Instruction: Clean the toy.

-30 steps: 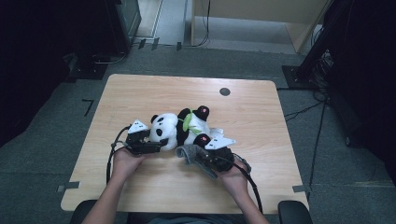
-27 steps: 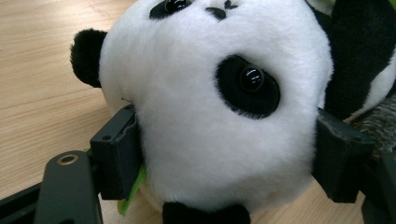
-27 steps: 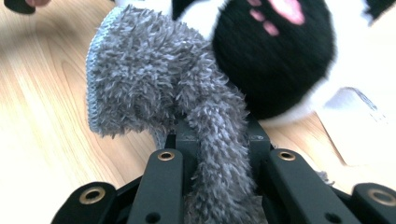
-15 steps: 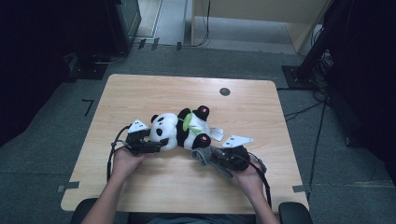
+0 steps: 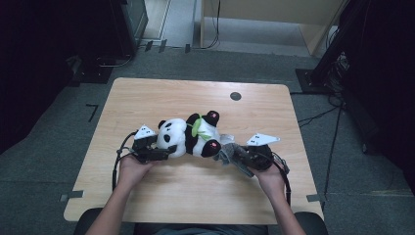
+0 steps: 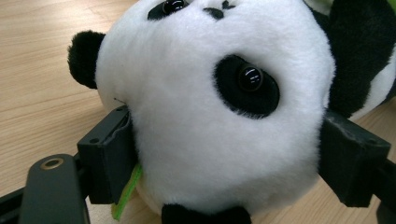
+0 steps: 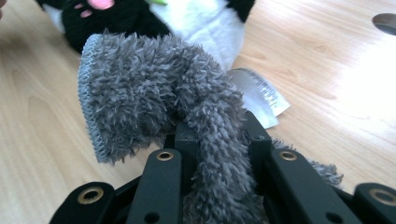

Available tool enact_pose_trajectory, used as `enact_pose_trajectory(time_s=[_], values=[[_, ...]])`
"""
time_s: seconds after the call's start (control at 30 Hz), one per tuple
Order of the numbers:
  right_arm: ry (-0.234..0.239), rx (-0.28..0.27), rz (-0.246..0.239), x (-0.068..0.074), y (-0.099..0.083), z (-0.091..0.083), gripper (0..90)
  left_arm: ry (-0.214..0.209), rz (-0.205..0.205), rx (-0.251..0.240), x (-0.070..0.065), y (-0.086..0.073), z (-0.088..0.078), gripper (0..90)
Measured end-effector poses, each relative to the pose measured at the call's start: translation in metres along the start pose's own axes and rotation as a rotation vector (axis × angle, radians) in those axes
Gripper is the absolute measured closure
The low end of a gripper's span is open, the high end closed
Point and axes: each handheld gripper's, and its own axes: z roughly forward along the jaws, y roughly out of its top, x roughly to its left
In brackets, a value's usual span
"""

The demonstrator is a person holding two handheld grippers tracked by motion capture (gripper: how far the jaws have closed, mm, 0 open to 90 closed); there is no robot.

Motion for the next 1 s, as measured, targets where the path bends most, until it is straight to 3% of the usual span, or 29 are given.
enact_pose_trajectory(time_s=[0.37, 0.63, 0.7, 0.83, 0.9, 1.0], values=[[-0.061, -0.040, 0.063, -0.035, 0.012, 0.008, 74.4, 0.003, 0.001, 0.001, 0.000, 0.000, 0.000, 14.5], [-0.104, -0.037, 0.106, -0.064, 0.014, 0.018, 74.4, 0.004, 0.002, -0.001, 0.000, 0.000, 0.000, 14.0], [-0.122, -0.019, 0.117, -0.072, 0.016, 0.021, 74.3, 0.004, 0.002, -0.002, 0.000, 0.000, 0.001, 13.9], [-0.164, -0.053, 0.112, -0.085, 0.017, 0.025, 74.1, 0.006, 0.002, -0.006, 0.000, 0.000, 0.001, 13.8], [-0.170, -0.035, 0.142, -0.094, 0.017, 0.028, 74.0, 0.006, 0.003, -0.011, 0.000, -0.001, 0.001, 13.8], [-0.199, -0.055, 0.160, -0.106, 0.016, 0.033, 73.7, 0.005, 0.001, -0.018, -0.001, -0.002, 0.001, 13.4]])
